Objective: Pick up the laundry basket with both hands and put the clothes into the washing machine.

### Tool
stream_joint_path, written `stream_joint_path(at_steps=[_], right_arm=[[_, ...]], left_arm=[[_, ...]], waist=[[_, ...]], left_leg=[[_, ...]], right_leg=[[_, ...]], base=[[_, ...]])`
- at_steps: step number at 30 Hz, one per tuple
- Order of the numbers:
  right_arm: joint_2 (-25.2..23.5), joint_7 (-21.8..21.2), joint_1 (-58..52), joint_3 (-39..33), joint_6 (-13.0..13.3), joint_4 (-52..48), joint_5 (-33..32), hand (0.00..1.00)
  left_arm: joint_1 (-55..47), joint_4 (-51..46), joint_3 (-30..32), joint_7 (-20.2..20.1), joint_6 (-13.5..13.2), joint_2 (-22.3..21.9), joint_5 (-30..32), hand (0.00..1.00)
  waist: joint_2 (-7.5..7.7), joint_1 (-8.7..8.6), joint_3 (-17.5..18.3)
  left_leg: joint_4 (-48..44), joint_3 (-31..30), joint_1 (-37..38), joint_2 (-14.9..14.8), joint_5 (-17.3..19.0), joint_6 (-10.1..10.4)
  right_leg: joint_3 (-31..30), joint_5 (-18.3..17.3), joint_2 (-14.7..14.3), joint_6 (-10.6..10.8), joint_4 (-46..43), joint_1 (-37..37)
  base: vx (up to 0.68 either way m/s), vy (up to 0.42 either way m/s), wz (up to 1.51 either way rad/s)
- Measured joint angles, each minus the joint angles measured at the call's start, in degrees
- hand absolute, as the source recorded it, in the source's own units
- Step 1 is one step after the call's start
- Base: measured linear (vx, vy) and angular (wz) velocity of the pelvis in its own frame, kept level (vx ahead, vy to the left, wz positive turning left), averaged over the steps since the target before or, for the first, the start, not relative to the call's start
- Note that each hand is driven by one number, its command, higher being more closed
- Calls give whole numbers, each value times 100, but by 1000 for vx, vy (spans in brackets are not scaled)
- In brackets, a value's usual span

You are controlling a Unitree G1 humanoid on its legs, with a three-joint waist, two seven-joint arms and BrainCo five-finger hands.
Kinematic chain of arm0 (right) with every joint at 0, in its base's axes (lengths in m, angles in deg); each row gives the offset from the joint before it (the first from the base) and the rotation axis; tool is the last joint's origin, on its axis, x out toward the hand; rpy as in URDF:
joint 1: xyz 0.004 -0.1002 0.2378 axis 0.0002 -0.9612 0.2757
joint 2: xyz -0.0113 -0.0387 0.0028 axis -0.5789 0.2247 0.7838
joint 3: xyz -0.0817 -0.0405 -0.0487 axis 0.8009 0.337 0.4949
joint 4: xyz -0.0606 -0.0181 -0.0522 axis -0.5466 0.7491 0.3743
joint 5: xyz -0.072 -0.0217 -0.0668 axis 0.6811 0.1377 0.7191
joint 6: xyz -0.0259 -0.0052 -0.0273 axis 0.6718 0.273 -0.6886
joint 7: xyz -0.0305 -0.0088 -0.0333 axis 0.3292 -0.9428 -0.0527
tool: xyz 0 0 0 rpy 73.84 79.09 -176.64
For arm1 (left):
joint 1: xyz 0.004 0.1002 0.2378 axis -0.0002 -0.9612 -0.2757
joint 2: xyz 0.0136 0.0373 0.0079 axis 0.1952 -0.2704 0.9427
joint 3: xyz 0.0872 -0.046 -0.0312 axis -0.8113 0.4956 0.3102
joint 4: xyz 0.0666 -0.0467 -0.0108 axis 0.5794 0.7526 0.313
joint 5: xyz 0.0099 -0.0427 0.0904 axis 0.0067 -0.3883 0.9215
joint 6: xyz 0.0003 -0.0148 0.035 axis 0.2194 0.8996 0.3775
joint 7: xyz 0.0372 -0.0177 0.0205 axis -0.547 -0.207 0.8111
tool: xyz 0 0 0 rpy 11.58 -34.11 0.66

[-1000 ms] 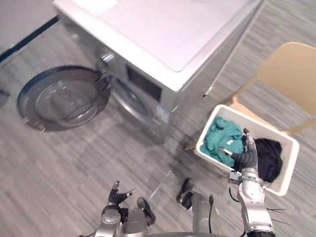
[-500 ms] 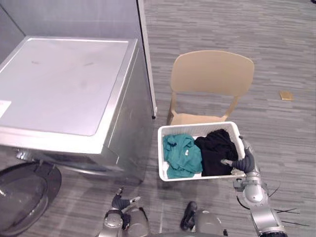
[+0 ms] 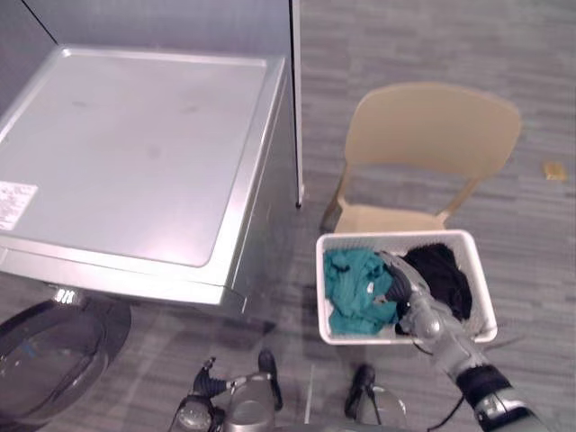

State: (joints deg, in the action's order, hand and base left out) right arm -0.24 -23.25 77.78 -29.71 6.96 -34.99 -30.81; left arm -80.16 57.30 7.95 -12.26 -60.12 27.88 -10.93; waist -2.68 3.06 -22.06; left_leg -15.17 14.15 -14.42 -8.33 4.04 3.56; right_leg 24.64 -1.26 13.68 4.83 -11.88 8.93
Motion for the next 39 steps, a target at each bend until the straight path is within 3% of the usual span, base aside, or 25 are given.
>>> stream_joint_path(at_steps=[2,5,9,12,13,21,27,35,39], right_arm=[[47,10,354,127,-23,201,9,0],[50,29,916,348,-35,678,45,0],[116,215,1558,423,-183,1303,54,0],[201,364,1922,459,-198,1535,42,0],[217,407,2027,473,-209,1642,40,100],[340,543,2405,675,-265,1675,-40,100],[387,492,2405,608,-259,1487,-503,100],[532,820,1609,-958,-257,-957,-1129,100],[-150,923,952,-1633,-215,-2406,-1470,100]], left_arm=[[214,-9,9,44,-40,-1,-46,0],[377,4,12,136,-58,-8,-233,0],[634,24,-8,227,-86,-99,-476,0],[811,76,-21,279,-95,-181,-666,0],[880,82,-26,280,-98,-189,-700,0],[1128,138,-34,371,-100,-245,-785,0],[1173,125,-56,371,-98,-282,-896,0],[1148,-105,-47,366,-65,-290,-896,0],[975,-222,-32,356,17,-284,-894,0]], waist=[[-25,103,-235],[-58,137,-303],[-219,389,-401],[-355,410,-490],[-388,419,-535],[-402,418,-564],[-399,481,-565],[-357,350,-590],[-199,218,-649]], left_leg=[[-163,-61,-223,-3,3,-4],[-388,-250,-783,-8,7,-10],[-582,-335,-1255,-28,-12,-54],[-580,-404,-1555,-7,-94,-166],[-566,-418,-1620,6,-122,-179],[-277,-390,-1670,52,-336,-200],[-78,-335,-1444,48,-434,-173],[140,-306,-958,52,-448,-150],[413,-252,-437,72,-472,-113]], right_leg=[[21,22,8,5,0,107],[130,32,8,19,-56,459],[159,29,40,15,-262,880],[169,25,56,9,-361,1173],[162,14,80,-9,-430,1274],[101,-12,136,-46,-539,1524],[40,-16,93,-59,-488,1417],[28,12,24,-85,-278,966],[13,13,-11,-83,-125,539]], base=[[-132,39,14],[-117,37,25],[-73,15,7],[-66,-5,5],[-50,-13,2],[2,-22,0],[41,-17,-4],[30,4,-1],[57,3,-4]])
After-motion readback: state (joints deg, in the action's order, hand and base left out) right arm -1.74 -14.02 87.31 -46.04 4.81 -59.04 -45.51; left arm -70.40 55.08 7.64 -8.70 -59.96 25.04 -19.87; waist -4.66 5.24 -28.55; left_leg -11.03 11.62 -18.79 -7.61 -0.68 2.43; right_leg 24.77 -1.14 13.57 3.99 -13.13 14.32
